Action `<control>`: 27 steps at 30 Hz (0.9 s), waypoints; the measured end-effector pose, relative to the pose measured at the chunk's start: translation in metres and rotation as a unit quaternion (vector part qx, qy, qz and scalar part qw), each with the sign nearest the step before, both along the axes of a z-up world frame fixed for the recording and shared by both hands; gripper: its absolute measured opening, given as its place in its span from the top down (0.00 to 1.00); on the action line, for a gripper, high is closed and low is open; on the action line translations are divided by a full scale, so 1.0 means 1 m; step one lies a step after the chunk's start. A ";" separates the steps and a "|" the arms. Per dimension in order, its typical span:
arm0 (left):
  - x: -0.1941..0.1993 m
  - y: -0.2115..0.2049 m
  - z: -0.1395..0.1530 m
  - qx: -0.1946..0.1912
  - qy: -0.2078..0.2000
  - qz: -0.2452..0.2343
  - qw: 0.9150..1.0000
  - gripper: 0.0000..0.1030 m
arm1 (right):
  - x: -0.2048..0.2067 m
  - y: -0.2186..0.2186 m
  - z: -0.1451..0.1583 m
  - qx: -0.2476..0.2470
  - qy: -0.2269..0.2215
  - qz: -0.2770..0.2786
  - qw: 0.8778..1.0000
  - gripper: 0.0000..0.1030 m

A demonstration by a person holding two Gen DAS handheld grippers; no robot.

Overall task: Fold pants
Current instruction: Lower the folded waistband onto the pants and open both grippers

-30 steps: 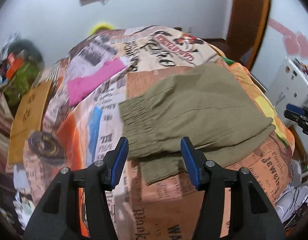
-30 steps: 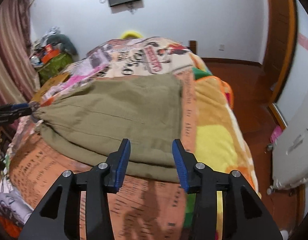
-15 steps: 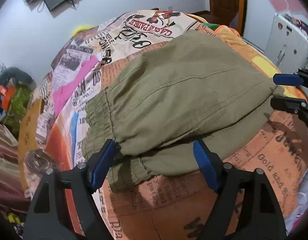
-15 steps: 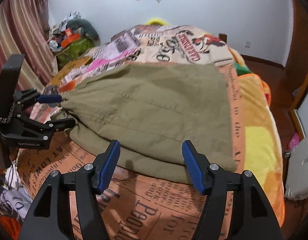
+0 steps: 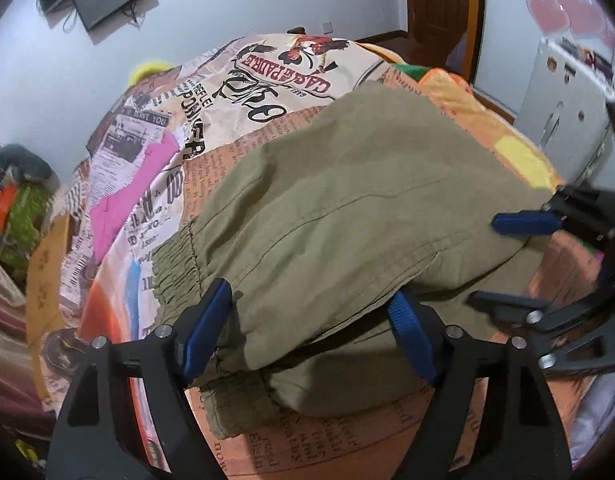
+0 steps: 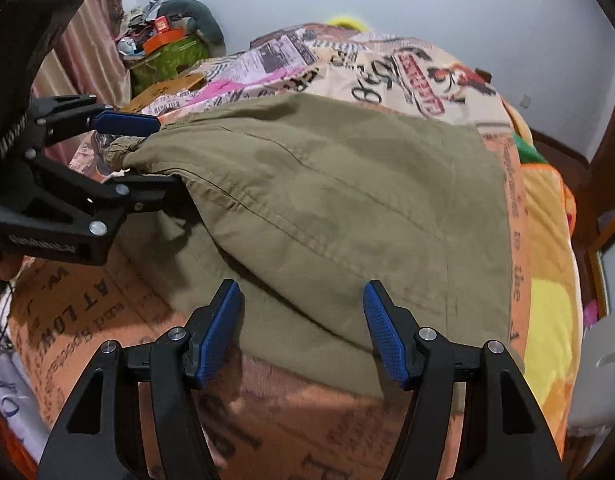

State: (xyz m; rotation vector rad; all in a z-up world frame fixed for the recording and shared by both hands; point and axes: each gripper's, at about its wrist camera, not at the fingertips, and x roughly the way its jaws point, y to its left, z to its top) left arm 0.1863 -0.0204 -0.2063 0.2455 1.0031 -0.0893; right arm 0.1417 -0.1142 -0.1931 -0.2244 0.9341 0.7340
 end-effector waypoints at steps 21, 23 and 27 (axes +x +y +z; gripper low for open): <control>-0.014 -0.017 -0.010 -0.007 0.020 -0.005 1.000 0.23 | 0.004 -0.005 0.026 0.021 -0.042 -0.001 0.999 0.92; -0.018 -0.021 -0.009 0.002 0.020 -0.009 1.000 0.37 | 0.002 -0.008 0.030 0.023 -0.046 0.000 0.999 0.93; -0.021 -0.016 -0.005 0.002 0.018 0.003 1.000 0.65 | -0.003 -0.011 0.034 0.023 -0.050 0.003 0.998 0.93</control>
